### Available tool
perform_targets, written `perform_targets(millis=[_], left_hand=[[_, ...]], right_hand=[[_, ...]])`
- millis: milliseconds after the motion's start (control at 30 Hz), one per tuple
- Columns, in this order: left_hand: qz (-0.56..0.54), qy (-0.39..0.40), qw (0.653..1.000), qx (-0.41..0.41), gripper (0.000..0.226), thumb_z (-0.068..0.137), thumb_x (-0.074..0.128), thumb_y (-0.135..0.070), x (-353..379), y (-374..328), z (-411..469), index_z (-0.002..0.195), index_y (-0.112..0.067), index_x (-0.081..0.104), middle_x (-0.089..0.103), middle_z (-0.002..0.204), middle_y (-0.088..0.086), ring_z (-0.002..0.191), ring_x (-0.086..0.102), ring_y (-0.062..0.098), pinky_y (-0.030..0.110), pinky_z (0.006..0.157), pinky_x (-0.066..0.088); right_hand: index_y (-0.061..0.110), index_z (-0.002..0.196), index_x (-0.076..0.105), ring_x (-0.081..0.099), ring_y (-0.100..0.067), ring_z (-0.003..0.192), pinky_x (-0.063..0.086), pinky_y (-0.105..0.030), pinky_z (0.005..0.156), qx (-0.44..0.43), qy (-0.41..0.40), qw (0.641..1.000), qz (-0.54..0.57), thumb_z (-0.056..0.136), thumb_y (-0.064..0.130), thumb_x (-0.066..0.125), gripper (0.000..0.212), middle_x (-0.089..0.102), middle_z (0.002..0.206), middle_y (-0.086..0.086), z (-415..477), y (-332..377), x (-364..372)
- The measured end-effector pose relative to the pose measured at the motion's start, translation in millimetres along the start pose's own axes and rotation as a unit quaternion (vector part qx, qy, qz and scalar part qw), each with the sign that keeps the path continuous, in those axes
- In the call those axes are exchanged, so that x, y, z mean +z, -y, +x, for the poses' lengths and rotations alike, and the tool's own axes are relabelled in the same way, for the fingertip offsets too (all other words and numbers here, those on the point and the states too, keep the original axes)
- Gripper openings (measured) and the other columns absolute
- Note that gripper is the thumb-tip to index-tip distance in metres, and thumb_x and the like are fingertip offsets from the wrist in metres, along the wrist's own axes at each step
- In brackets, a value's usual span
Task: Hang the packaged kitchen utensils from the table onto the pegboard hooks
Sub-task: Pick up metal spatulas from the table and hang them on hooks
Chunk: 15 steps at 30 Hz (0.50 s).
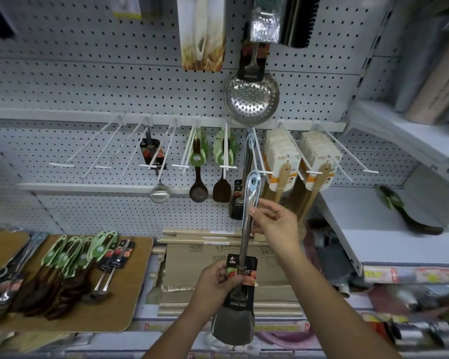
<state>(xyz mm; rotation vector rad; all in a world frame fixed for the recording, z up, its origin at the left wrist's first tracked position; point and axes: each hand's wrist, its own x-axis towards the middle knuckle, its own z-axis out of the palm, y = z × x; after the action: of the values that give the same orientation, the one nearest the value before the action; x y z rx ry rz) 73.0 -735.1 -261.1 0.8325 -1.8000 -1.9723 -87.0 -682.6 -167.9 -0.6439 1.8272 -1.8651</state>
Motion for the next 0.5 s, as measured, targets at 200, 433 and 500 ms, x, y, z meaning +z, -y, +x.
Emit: perform_targets(millis=[200, 433, 500], left_hand=[[0.009, 0.013, 1.0, -0.002, 0.022, 0.087, 0.068, 0.002, -1.0, 10.2, 15.3, 0.107, -0.006, 0.064, 0.077, 0.093, 0.007, 0.091, 0.073, 0.025, 0.038, 0.081, 0.059], [-0.006, 0.054, 0.998, -0.018, 0.025, 0.089, 0.066, -0.002, 1.0, 19.1, 24.5, 0.113, -0.002, 0.059, 0.076, 0.099, 0.015, 0.099, 0.072, 0.03, 0.051, 0.092, 0.054], [-0.001, 0.057, 0.998, -0.017, 0.024, 0.09, 0.066, -0.003, 1.5, 20.1, 27.0, 0.113, -0.003, 0.059, 0.076, 0.099, 0.014, 0.099, 0.072, 0.029, 0.051, 0.091, 0.054]], right_hand=[[0.026, 0.105, 0.074, 0.075, -0.024, 0.091, 0.058, -0.054, 0.087, -0.009, -0.02, 1.0, -0.014, 0.082, 0.015, 0.079, 0.026, 0.078, 0.09, -0.003, 5.0, -8.0, 0.4], [0.017, 0.113, 0.074, 0.075, -0.026, 0.09, 0.059, -0.054, 0.086, -0.026, -0.04, 0.999, -0.017, 0.085, 0.012, 0.077, 0.029, 0.078, 0.092, -0.006, 2.9, -16.9, -4.6], [0.016, 0.114, 0.074, 0.075, -0.025, 0.09, 0.06, -0.053, 0.085, -0.024, -0.044, 0.999, -0.015, 0.086, 0.009, 0.075, 0.029, 0.078, 0.092, -0.006, 4.2, -17.2, -4.8]])
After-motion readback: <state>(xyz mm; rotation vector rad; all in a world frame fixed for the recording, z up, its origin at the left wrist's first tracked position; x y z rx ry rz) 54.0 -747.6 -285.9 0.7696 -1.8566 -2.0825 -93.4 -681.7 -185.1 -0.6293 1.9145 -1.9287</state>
